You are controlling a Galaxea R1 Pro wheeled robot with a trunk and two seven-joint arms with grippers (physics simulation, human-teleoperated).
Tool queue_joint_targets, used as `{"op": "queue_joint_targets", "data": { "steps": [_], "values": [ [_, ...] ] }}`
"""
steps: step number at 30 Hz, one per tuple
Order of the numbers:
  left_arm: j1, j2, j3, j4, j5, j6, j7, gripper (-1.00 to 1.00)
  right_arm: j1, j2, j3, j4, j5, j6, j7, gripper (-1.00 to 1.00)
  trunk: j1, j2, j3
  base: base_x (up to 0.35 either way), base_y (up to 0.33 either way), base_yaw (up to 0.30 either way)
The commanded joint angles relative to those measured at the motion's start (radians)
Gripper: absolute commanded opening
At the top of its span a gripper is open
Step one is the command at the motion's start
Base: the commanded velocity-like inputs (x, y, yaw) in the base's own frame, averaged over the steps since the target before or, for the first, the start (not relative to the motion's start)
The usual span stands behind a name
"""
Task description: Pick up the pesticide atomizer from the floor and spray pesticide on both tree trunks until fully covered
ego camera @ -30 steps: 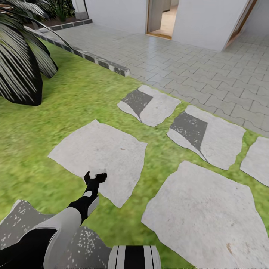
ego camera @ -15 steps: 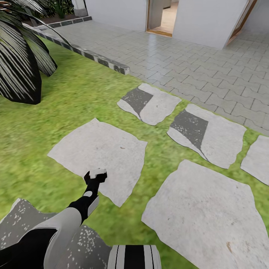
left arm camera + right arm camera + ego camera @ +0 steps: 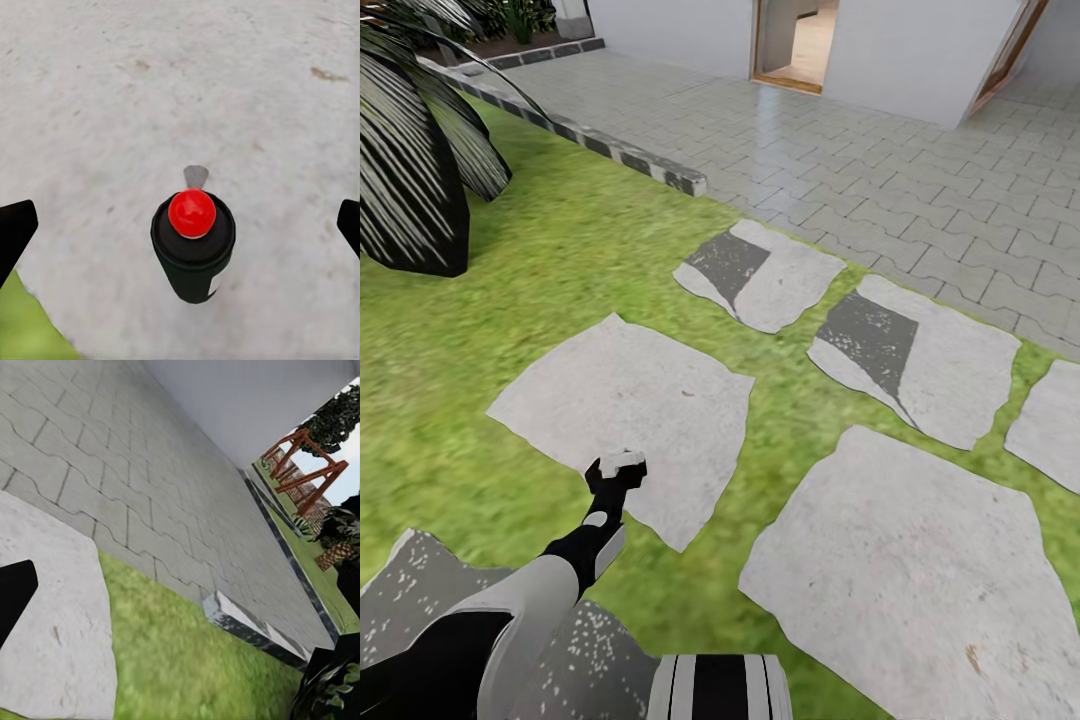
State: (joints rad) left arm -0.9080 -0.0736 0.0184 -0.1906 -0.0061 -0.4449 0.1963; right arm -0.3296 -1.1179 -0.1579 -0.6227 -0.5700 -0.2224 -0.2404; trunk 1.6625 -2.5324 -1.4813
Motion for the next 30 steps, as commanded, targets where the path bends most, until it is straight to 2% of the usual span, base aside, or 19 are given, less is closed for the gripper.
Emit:
{"op": "queue_joint_targets", "data": {
  "steps": [1,3,8,30],
  "values": [
    [0.000,0.000,0.000,0.000,0.000,0.000,0.000,1.00,0.000,0.000,0.000,0.000,0.000,0.000,0.000,1.00,0.000,0.000,0.000,0.000,0.000,0.000],
    [0.000,0.000,0.000,0.000,0.000,0.000,0.000,1.00,0.000,0.000,0.000,0.000,0.000,0.000,0.000,1.00,0.000,0.000,0.000,0.000,0.000,0.000],
    [0.000,-0.001,-0.001,0.000,0.000,0.000,0.000,1.00,-0.001,0.000,0.000,0.000,-0.001,0.000,0.000,1.00,0.002,-0.001,-0.019,0.000,0.000,0.000],
    [0.000,-0.002,-0.001,0.000,0.000,0.000,0.000,1.00,-0.003,0.000,0.001,0.000,0.000,0.000,0.001,1.00,0.002,-0.001,-0.019,0.019,0.000,0.000]
  ]
}}
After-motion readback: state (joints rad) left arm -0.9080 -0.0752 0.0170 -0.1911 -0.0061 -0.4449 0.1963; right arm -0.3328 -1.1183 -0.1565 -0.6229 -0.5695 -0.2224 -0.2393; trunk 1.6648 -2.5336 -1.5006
